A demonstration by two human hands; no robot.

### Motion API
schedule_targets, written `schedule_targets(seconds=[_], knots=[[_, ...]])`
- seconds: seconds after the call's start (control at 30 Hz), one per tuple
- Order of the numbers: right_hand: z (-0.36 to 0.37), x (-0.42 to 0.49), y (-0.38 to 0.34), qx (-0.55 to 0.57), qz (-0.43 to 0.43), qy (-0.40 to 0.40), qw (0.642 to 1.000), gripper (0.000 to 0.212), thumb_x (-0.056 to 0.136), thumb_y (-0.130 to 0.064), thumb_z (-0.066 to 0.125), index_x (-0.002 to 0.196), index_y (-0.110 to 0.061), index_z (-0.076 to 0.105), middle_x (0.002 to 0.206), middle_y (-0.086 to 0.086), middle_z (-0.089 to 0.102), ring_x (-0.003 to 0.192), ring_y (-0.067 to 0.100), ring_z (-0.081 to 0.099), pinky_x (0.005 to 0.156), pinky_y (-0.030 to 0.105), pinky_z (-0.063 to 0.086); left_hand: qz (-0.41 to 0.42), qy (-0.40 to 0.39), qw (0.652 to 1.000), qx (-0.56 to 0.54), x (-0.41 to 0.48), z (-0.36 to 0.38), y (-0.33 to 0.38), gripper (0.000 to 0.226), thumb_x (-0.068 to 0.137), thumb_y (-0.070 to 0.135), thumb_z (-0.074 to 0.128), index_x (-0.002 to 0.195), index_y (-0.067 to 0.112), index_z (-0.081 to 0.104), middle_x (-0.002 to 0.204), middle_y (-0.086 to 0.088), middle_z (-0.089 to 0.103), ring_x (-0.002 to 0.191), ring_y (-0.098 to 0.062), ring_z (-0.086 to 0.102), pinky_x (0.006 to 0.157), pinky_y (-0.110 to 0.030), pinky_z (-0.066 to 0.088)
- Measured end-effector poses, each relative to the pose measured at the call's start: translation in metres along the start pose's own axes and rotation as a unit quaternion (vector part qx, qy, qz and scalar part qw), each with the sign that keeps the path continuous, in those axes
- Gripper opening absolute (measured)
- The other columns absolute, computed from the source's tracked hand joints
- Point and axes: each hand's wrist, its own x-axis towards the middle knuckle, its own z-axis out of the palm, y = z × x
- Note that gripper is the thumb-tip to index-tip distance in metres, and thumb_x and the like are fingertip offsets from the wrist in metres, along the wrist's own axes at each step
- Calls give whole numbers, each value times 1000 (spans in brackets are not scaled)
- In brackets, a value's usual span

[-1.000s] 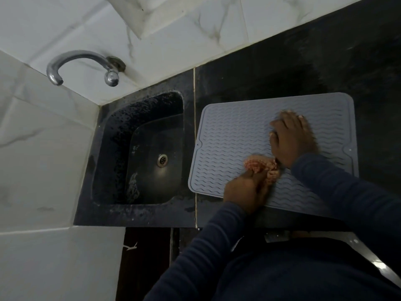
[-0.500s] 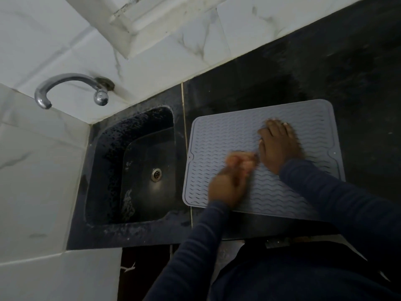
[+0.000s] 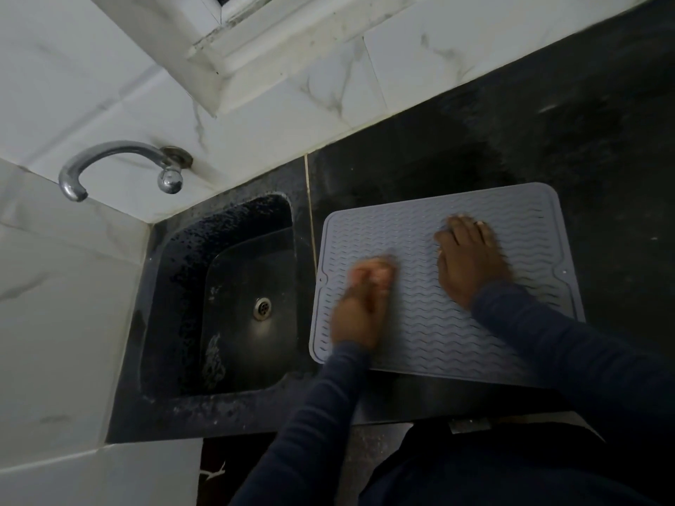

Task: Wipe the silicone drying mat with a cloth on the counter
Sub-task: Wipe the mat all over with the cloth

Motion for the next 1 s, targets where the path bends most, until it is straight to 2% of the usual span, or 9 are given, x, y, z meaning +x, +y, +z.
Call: schedule_targets(seconds=[0.13,0.23,0.33,0.4,0.57,0.73,0.83,0.93,1.0], knots=[[-3,0,2,-4,0,-5,1000,45,97,-21,43,141,-13,43,157,12,25,147,28,14,120,43,2,73,-61,994,51,-16,22,51,49,94,53,32,129,26,53,114,-9,62,88,-28,62,74,-36,51],[-3,-1,4,-7,-5,-10,1000,46,96,-20,42,142,-14,43,157,11,25,148,27,14,120,42,2,-43,-75,995,58,4,-6,-1,50,94,64,29,116,28,57,100,-1,64,85,-18,61,76,-33,50],[-4,0,2,-8,-3,-13,1000,46,96,-20,42,142,-14,43,157,11,25,148,27,13,120,41,0,-203,-60,971,106,35,-31,-71,60,87,71,32,108,24,63,99,-6,69,89,-27,65,77,-34,51],[-4,1,1,-7,-4,-12,1000,46,95,-19,44,141,-14,44,156,11,27,147,27,15,120,42,0,-224,-60,966,115,41,-38,-83,58,86,69,35,107,23,64,100,-8,69,90,-30,66,79,-37,52],[-3,3,1,-18,1,-13,1000,46,93,-21,47,138,-14,47,155,12,30,147,28,17,120,44,3,-3,-36,999,5,23,-2,4,43,95,61,32,111,27,54,78,9,60,68,-7,59,63,-26,49],[-5,2,7,-1,-11,-33,999,50,95,-29,51,143,-16,41,157,10,25,148,26,12,120,41,-1,153,-75,981,98,7,17,46,51,98,49,24,113,17,60,96,-13,65,73,-31,63,64,-36,50],[-1,1,8,9,-18,-5,1000,44,93,-16,50,137,-12,50,153,13,34,146,29,20,120,43,3,23,-89,991,95,31,-8,-6,46,98,57,28,116,25,55,99,-4,64,85,-22,62,76,-36,51],[1,0,9,23,-18,0,1000,43,92,-14,44,133,-8,54,149,17,40,143,33,27,119,44,6,-139,-81,978,132,55,-32,-45,54,94,63,29,109,22,60,99,-8,66,90,-29,64,82,-38,51],[3,0,12,35,-21,6,999,47,87,-18,38,128,-7,58,144,18,46,138,35,35,118,48,15,-144,-87,968,186,64,-40,-45,51,94,59,34,113,19,60,107,-12,65,96,-34,63,84,-40,50]])
